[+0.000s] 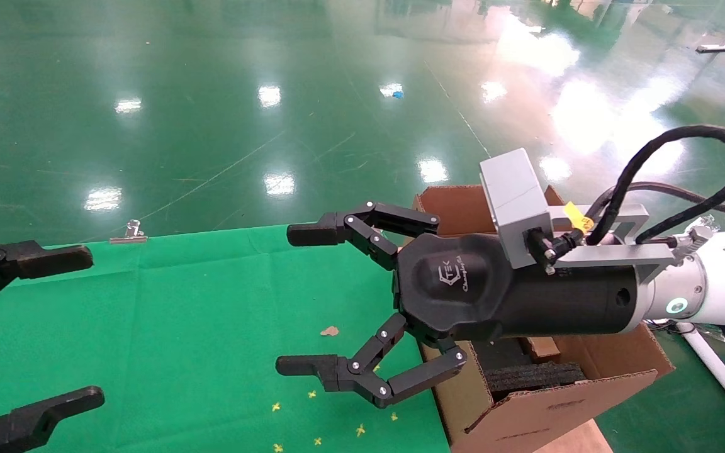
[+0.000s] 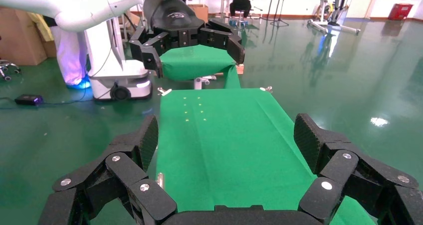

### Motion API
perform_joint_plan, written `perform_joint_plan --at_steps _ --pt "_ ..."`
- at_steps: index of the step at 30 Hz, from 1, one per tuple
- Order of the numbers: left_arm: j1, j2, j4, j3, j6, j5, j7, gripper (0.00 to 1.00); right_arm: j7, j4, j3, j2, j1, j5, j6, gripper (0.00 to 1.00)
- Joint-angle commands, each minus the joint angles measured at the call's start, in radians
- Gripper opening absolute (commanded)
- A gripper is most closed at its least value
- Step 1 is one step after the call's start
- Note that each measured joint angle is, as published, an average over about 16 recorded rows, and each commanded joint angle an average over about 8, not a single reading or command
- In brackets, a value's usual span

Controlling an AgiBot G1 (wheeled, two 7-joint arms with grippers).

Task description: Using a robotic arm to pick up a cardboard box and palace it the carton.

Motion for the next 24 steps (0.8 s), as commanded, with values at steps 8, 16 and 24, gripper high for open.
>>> perform_joint_plan --at_steps 8,16,24 --pt "0.0 0.0 0.0 0.0 0.0 0.0 0.0 1.0 0.0 -0.001 -0.001 0.0 0.001 0.0 0.0 1.0" --pt "0.0 0.0 0.0 0.0 0.0 0.0 0.0 1.0 0.0 -0.001 -0.001 0.0 0.001 0.0 0.0 1.0" --pt "0.0 0.0 0.0 0.0 0.0 0.0 0.0 1.0 0.0 -0.001 -0.001 0.0 0.001 -0.001 0.0 1.0"
